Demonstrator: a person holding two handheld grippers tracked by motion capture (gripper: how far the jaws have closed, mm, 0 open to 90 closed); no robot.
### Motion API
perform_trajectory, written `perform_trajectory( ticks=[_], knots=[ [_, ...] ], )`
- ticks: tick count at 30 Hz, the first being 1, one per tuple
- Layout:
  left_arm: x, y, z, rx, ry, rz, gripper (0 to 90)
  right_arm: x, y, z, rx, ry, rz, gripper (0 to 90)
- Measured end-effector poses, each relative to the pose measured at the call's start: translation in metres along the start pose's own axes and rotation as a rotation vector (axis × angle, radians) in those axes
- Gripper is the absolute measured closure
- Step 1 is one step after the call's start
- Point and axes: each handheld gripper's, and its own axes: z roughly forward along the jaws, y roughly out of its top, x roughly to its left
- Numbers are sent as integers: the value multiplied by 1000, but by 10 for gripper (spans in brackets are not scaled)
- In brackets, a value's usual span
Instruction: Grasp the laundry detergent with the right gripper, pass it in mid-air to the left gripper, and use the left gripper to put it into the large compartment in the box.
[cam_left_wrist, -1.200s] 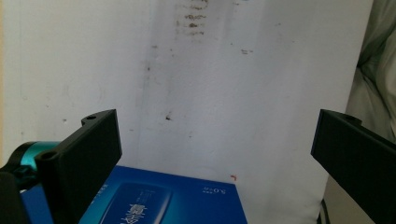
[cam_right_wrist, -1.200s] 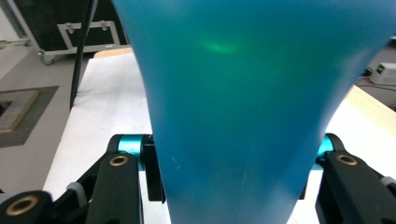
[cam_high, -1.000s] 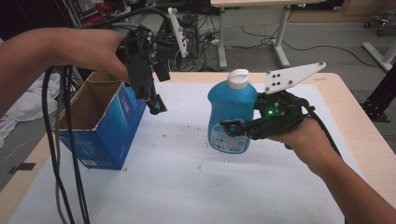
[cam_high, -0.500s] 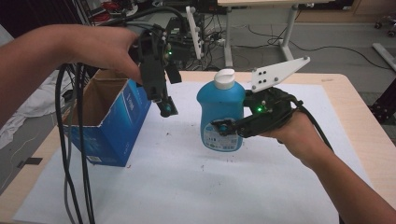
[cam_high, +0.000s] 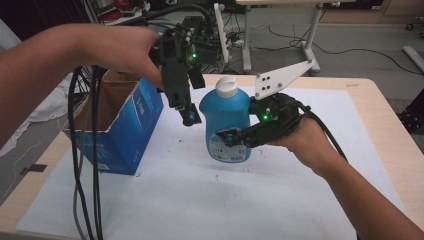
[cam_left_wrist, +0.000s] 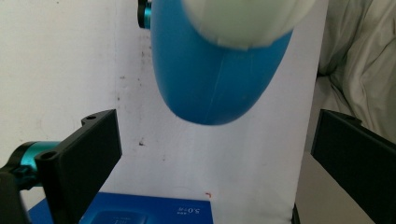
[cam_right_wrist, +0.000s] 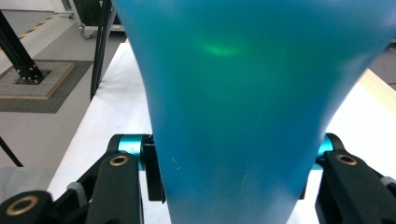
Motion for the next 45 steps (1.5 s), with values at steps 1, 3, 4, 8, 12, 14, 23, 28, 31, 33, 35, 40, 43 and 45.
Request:
perform_trajectory(
  ticks=[1,3,4,8,12,14,23,28,31,33,35,40,43,45],
  knots=[
    [0,1,0,-3,0,-2,17,0,0,1,2,1,2,466],
    [-1,4,2,-2,1,4,17,1,0,4,3,6,-1,466],
    [-1,4,2,-2,1,4,17,1,0,4,3,6,-1,466],
    [-1,9,4,-4,2,10,17,1,1,8,6,12,3,466],
    [-1,12,5,-2,-1,16,17,2,1,10,9,17,3,466],
    [-1,14,6,-11,0,15,17,2,1,10,8,19,2,466],
    [1,22,12,-8,-3,29,17,2,2,11,4,19,0,465],
    [1,25,14,-16,-5,35,17,3,2,11,4,20,0,465],
    [1,27,15,-23,-5,46,44,3,2,11,5,21,0,466],
    [1,28,16,-27,1,44,44,4,3,11,5,20,0,466],
    [1,28,16,-26,0,41,49,4,3,11,4,19,-1,466],
    [2,28,16,-36,-2,44,116,4,3,11,5,17,1,466],
    [2,27,15,-36,-1,45,126,4,3,11,5,17,2,466],
    [2,27,15,-38,-1,48,138,4,3,11,4,17,4,466]
  ],
)
